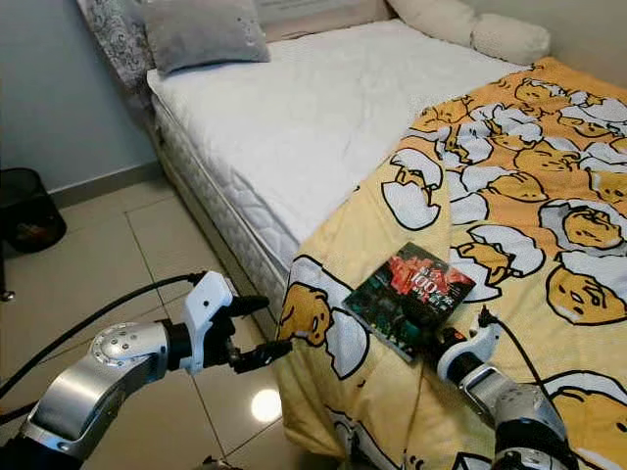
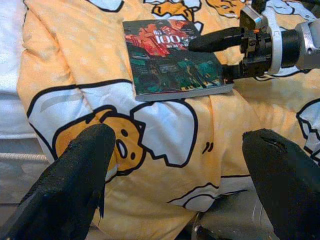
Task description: Clean up the room
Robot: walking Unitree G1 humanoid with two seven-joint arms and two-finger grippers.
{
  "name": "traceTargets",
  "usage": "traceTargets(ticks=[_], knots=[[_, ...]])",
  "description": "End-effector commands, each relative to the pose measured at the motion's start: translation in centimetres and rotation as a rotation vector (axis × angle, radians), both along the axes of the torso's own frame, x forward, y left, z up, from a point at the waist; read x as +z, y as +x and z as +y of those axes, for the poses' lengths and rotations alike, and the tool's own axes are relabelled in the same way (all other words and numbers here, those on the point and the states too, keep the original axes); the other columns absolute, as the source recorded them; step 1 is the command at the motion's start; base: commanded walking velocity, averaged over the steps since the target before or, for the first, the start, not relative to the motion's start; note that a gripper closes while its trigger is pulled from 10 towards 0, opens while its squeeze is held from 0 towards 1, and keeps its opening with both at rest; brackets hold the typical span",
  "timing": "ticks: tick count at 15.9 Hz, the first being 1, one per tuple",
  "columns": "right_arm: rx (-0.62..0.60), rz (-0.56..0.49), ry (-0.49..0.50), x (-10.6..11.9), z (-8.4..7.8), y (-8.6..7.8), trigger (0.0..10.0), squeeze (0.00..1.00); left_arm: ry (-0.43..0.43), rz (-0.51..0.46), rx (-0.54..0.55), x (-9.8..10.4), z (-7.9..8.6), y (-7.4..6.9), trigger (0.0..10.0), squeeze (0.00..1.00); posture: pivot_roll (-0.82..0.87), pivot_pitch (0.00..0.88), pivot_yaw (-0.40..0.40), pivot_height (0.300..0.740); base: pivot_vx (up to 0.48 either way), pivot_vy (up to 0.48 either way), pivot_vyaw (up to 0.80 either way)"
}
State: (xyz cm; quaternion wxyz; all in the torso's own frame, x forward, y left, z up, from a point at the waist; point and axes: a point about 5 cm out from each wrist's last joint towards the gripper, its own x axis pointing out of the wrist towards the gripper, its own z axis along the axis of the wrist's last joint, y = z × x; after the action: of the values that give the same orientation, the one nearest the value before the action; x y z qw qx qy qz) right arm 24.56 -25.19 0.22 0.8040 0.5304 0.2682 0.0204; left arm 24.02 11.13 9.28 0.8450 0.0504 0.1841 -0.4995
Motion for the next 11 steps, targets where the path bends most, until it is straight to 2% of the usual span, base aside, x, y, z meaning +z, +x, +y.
traceTargets(ticks=[1, 11], knots=[[-0.022, -0.003, 0.021, 0.22, 0.17, 0.36, 0.0, 0.0, 0.013, -0.013, 0.016, 0.1, 0.3, 0.37, 10.0, 0.94, -0.19, 0.015, 0.009, 0.74, 0.0, 0.0, 0.0], [-0.06, -0.038, 0.028, 0.44, 0.42, 0.75, 0.0, 0.0, 0.028, -0.02, 0.019, 0.08, 0.49, 0.5, 10.0, 0.94, -0.17, 0.0, 0.008, 0.74, 0.0, 0.0, 0.0]])
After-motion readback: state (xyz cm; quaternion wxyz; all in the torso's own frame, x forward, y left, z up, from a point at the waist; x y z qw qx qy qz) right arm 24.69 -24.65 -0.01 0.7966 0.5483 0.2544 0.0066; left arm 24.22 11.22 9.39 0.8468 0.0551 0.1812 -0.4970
